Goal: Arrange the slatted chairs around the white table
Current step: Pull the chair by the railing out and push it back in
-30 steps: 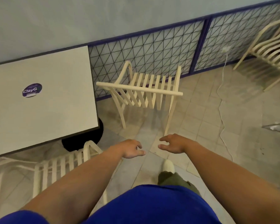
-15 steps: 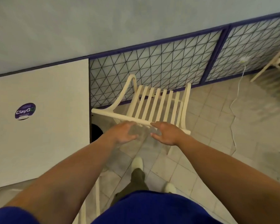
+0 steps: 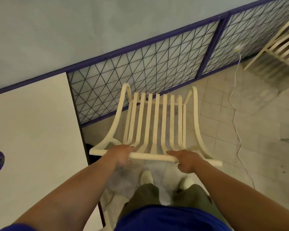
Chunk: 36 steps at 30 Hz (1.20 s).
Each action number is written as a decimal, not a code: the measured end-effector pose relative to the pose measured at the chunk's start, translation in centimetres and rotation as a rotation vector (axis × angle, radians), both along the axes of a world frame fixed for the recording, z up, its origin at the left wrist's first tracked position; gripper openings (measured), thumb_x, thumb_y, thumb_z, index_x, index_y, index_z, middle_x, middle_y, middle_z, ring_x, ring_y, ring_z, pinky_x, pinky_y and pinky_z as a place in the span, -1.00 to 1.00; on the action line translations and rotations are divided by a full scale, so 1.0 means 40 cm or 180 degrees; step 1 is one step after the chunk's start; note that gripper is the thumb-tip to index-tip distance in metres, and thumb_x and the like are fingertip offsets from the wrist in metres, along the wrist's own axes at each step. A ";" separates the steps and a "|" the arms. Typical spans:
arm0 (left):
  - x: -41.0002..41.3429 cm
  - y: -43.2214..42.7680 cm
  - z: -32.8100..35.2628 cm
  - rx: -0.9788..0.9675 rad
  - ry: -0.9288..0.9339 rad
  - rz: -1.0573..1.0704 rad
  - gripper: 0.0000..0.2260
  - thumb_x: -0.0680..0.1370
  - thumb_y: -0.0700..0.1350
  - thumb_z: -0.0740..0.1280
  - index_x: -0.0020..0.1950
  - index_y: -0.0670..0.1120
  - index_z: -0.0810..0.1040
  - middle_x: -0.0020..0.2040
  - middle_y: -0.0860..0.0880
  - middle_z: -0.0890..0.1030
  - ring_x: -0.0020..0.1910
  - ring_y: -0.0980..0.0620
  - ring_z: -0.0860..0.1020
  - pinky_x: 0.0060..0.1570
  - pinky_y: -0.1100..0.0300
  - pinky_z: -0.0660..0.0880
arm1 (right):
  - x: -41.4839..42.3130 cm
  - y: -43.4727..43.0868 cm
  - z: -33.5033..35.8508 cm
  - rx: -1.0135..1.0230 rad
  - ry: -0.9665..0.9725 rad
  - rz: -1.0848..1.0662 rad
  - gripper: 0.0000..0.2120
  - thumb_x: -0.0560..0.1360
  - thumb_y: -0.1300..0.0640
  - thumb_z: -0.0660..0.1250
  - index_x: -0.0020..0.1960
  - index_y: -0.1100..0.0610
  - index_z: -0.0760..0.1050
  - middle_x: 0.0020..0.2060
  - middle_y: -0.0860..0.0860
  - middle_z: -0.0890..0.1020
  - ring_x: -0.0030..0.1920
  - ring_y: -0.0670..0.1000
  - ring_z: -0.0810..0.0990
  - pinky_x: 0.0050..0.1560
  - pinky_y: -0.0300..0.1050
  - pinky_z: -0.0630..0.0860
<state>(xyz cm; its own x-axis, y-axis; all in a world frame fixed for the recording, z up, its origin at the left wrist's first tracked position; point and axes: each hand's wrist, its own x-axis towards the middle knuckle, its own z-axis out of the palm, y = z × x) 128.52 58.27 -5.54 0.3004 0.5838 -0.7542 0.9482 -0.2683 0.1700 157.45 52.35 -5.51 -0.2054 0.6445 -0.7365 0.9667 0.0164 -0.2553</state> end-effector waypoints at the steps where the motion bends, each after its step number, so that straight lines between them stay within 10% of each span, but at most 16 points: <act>1: -0.007 0.012 -0.016 -0.0051 -0.0022 -0.0012 -0.40 0.52 -0.04 0.42 0.53 0.17 0.32 0.37 -0.03 0.52 0.23 -0.06 0.53 0.23 0.06 0.46 | 0.000 0.006 -0.005 -0.0038 -0.0072 -0.0032 -0.30 0.56 0.16 0.26 0.55 -0.28 0.04 0.37 0.04 0.45 0.22 0.08 0.52 0.23 -0.04 0.48; 7: 0.006 0.036 -0.040 0.0236 -0.0103 -0.0365 -0.80 0.44 0.16 0.50 -0.07 0.10 0.60 0.25 -0.13 0.61 0.28 -0.16 0.54 0.34 -0.06 0.43 | -0.004 0.026 -0.025 -0.0168 -0.0210 0.0008 -0.26 0.51 0.25 0.33 0.55 -0.19 0.13 0.37 0.06 0.43 0.26 0.08 0.49 0.29 -0.05 0.44; 10: -0.008 0.023 -0.048 0.0078 -0.0155 -0.0860 -0.74 0.59 0.11 0.35 0.27 0.34 0.50 0.40 -0.09 0.49 0.31 -0.15 0.49 0.35 -0.03 0.39 | 0.004 0.034 -0.024 -0.0305 -0.0159 0.0186 -0.22 0.51 0.30 0.31 0.58 -0.16 0.07 0.41 0.09 0.38 0.31 0.11 0.45 0.31 -0.06 0.40; 13: 0.004 0.009 -0.013 -0.0300 -0.0072 0.0075 -0.41 0.64 -0.16 0.25 0.51 0.41 0.22 0.46 -0.04 0.41 0.33 -0.15 0.46 0.30 0.00 0.39 | 0.015 0.047 -0.017 -0.0341 -0.0177 0.0313 -0.20 0.51 0.31 0.30 0.58 -0.16 0.04 0.43 0.11 0.36 0.33 0.13 0.45 0.32 -0.05 0.40; 36: 0.402 -0.207 -0.021 -0.0248 -0.0064 0.1391 -0.28 0.62 -0.27 0.25 0.56 0.36 0.06 0.50 -0.04 0.37 0.30 -0.07 0.48 0.23 0.14 0.42 | 0.360 0.219 0.031 -0.0253 -0.0288 0.1744 -0.29 0.55 0.28 0.29 0.57 -0.16 0.11 0.38 0.07 0.42 0.29 0.12 0.48 0.28 -0.01 0.41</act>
<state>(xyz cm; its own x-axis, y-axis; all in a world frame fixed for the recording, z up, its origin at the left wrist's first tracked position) 144.62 49.99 -6.38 0.0529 0.6009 -0.7975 0.9660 0.1716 0.1934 171.85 61.13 -4.27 -0.4284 0.4031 -0.8087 0.8403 0.5067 -0.1927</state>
